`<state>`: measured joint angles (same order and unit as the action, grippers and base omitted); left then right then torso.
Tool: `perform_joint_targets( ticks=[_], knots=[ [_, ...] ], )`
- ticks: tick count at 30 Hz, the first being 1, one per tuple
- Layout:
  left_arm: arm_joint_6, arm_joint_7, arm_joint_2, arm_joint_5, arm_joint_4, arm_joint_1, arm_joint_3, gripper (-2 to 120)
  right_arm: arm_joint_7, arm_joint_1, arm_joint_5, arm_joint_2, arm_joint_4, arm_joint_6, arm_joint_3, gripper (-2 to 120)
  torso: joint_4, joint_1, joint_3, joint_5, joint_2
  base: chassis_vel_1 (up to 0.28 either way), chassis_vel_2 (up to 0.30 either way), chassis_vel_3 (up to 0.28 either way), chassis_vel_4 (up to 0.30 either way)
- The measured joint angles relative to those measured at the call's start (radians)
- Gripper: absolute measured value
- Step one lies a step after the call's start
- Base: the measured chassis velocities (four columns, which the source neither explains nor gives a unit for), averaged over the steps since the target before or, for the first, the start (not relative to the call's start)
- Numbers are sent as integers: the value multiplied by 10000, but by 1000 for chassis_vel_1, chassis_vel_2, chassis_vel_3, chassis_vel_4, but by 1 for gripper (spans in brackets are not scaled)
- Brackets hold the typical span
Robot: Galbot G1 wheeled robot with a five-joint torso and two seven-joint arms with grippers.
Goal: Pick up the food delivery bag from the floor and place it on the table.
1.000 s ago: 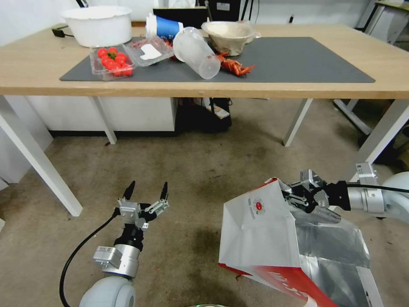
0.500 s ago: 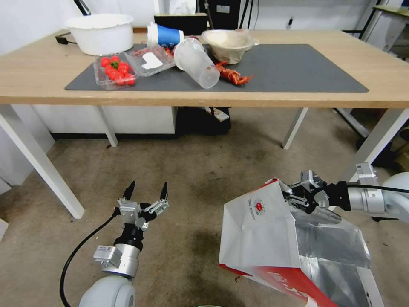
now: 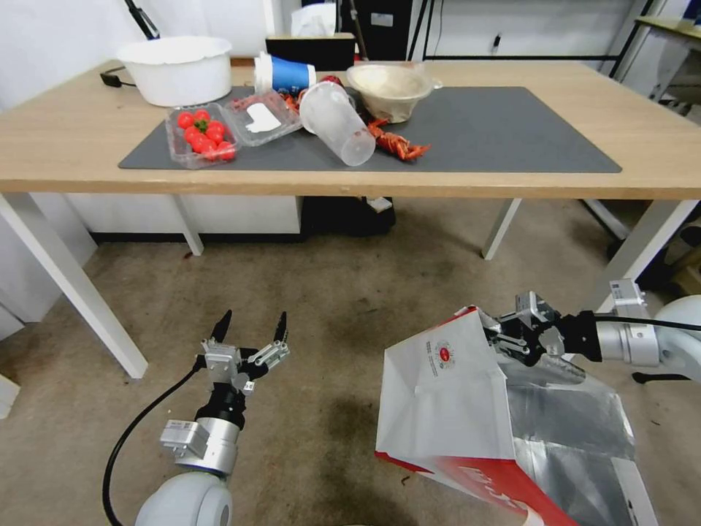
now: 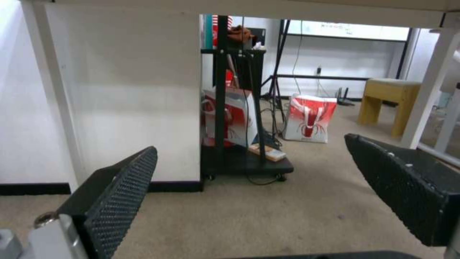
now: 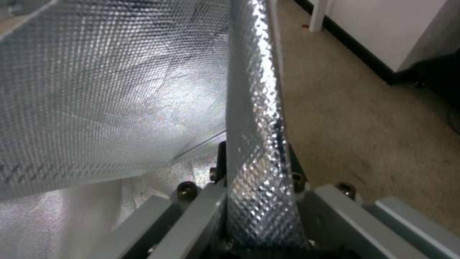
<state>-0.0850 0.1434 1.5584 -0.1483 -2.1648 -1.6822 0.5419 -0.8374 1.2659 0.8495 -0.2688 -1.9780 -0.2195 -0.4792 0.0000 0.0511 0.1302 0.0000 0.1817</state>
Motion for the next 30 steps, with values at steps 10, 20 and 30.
perform_joint_targets(
  ticks=[10, 20, 30],
  knots=[
    [46, -11, -9, -1, -21, -17, 15, 98, -10, 5, -17, -9, -1, 7, 9, 0, 0, 95, 372, 0, 466, 0, 0, 0, 0],
    [51, -20, -3, -4, -68, -54, 24, 99, -65, 7, 50, 25, -39, 3, 15, 0, 0, 222, 736, 0, 958, 0, 0, 0, 0],
    [53, -30, 29, -4, -78, -56, 18, 99, -92, 32, 396, 96, -270, -57, 15, 0, 0, 360, 1042, 0, 1401, 0, 0, 0, 0]
  ],
)
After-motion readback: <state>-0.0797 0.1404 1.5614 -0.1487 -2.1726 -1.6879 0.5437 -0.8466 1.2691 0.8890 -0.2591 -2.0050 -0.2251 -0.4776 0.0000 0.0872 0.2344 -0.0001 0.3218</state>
